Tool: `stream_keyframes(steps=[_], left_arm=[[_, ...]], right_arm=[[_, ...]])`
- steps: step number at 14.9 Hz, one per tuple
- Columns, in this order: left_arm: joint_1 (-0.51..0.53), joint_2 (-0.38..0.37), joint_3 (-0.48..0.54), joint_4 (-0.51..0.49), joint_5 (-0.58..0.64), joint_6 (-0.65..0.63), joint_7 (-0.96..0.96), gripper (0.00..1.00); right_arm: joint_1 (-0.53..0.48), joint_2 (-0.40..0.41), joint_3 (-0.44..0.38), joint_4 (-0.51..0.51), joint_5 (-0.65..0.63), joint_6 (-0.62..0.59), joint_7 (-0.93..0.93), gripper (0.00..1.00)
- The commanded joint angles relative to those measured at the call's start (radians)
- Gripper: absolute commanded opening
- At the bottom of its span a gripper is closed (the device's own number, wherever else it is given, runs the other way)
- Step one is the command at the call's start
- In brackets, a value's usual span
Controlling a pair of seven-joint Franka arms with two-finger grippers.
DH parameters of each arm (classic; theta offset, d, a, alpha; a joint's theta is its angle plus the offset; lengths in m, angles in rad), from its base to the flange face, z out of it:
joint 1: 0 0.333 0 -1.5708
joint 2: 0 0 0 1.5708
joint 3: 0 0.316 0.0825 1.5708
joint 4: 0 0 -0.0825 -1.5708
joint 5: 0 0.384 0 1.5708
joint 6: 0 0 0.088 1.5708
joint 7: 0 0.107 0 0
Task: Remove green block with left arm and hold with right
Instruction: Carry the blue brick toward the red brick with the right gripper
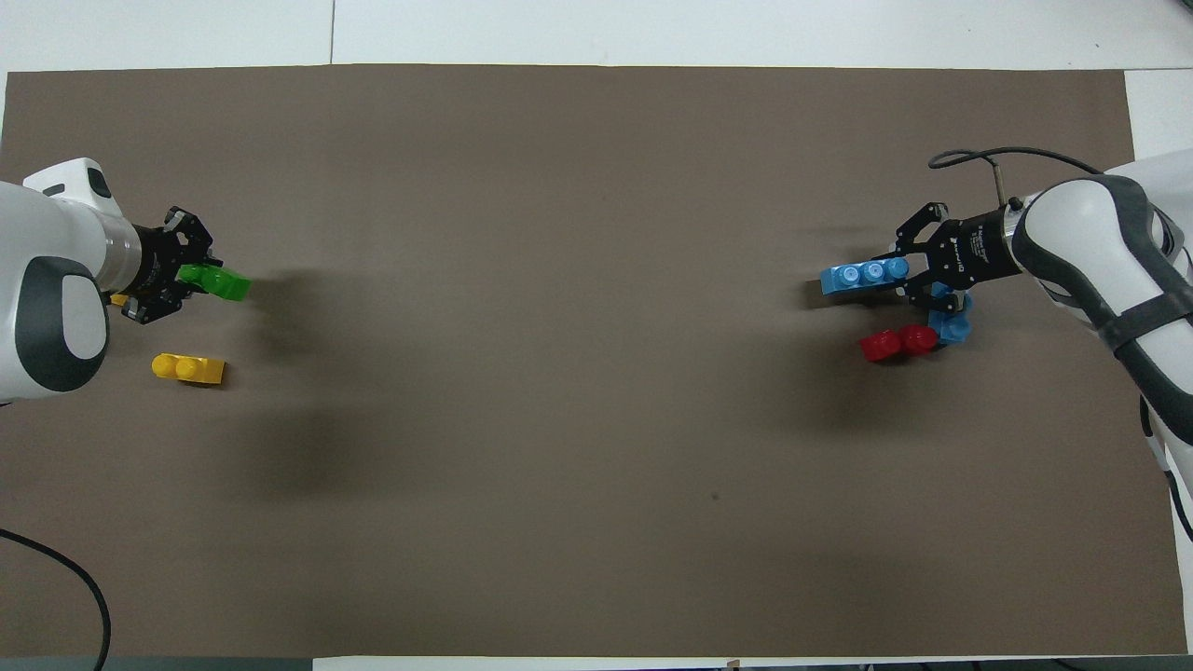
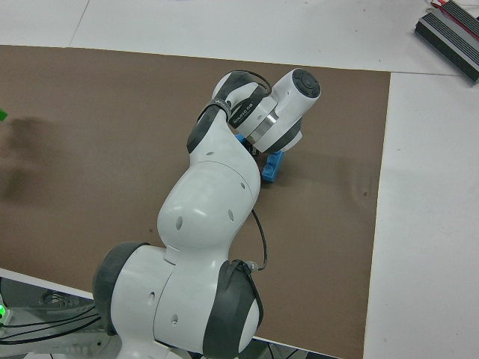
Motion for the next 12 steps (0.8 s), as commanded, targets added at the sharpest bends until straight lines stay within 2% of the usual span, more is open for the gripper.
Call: stream_keyframes(steps=[1, 5, 6, 7, 8, 9, 12], left_arm=[[0.033, 0.035, -0.008, 0.000, -0.016, 0.053, 0.056, 0.00], [0.037, 0.068, -0.006, 0.000, -0.015, 0.100, 0.074, 0.00], [0.037, 0.072, -0.006, 0.003, -0.015, 0.105, 0.077, 0.00], [0.037, 0.078, -0.006, 0.006, -0.015, 0.105, 0.079, 0.00], [0.037, 0.080, -0.006, 0.008, -0.015, 0.107, 0.079, 0.00], [0.037, 0.083, -0.005, 0.008, -0.013, 0.110, 0.082, 0.00], [0.038, 0.086, -0.005, 0.008, -0.012, 0.123, 0.083, 0.00]], right_arm=[[-0.018, -0.002, 0.012, -0.026, -0.025, 0.036, -0.039, 0.00], [-0.015, -0.005, 0.012, -0.032, -0.025, 0.035, -0.039, 0.00], [-0.015, -0.006, 0.012, -0.033, -0.025, 0.035, -0.039, 0.04], [-0.013, -0.008, 0.012, -0.036, -0.025, 0.035, -0.038, 0.58], [-0.012, -0.009, 0.012, -0.041, -0.026, 0.035, -0.036, 0.79], [-0.013, -0.009, 0.012, -0.041, -0.025, 0.035, -0.036, 0.89], [-0.015, -0.012, 0.012, -0.033, -0.025, 0.021, -0.031, 0.92]])
